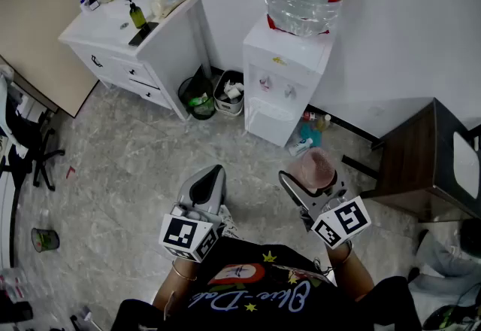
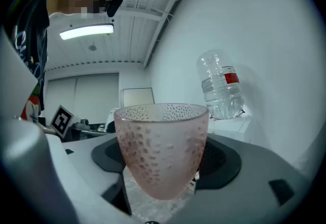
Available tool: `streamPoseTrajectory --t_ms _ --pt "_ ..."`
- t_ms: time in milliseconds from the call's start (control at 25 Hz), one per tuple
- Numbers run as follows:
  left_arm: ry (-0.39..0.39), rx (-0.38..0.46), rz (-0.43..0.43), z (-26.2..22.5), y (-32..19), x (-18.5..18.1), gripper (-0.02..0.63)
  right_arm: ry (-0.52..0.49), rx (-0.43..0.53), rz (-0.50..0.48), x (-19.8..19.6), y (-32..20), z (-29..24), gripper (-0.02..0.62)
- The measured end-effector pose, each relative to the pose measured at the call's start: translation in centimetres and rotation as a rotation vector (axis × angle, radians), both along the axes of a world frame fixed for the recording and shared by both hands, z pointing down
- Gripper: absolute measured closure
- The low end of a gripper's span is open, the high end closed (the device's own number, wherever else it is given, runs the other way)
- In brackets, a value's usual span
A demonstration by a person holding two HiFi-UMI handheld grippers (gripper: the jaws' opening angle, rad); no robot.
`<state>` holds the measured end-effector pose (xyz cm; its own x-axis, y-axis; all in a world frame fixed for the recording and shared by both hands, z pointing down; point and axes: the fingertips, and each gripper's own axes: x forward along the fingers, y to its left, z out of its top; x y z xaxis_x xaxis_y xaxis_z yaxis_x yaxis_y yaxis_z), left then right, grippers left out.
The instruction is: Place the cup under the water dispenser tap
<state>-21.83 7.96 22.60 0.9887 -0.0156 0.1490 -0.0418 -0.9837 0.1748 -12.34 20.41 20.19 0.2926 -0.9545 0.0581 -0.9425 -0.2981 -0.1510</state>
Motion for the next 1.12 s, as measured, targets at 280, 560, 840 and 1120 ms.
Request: streamPoseTrajectory --t_ms 280,560,840,1120 --pt "-0.079 0.036 0.178 1.3 -14.5 10.1 0.612 0.004 -0.033 0.174 7.2 -14.7 1.5 0.206" --pt "-0.098 -0.024 0.3 5.8 -17.1 18.8 0.612 -0.017 -0.034 0.339 12.9 -20.1 5.4 0.206" --pt "-0.134 -0.053 0.379 14.9 -16.2 24.0 0.612 -0.036 -0.092 0.387 19.1 -22.3 16.2 0.206" --pt "-0.18 -0.06 0.324 25.4 -17.5 27.5 0.612 -0.01 -0.143 0.471 24.6 -23.8 29.0 0.206"
